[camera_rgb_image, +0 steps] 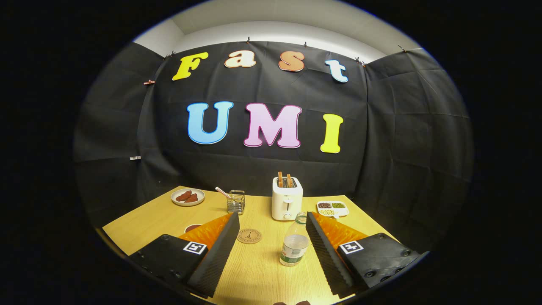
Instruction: Take the bottle from table, then pour the juice into the cup, finally place the bottle on the coaster
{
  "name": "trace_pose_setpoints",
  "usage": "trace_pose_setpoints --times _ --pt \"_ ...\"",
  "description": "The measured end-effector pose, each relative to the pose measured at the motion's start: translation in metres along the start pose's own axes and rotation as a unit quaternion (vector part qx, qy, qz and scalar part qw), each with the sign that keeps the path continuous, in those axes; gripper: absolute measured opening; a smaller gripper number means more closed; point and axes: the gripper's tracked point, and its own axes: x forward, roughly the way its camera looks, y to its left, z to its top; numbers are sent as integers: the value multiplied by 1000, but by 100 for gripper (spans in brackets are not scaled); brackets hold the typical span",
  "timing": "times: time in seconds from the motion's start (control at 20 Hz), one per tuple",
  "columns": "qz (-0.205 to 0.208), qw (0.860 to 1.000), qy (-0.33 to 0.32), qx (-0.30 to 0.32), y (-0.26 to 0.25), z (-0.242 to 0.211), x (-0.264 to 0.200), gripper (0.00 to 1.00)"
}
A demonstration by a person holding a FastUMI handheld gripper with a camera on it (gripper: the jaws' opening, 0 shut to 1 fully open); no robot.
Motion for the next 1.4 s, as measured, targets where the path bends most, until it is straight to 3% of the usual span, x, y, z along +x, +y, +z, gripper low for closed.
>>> trace_pose_setpoints --times 0.7,1.4 --pt "24 1000 3 2 -39 8 39 97" --pt "55 998 25 5 -54 -60 98 98"
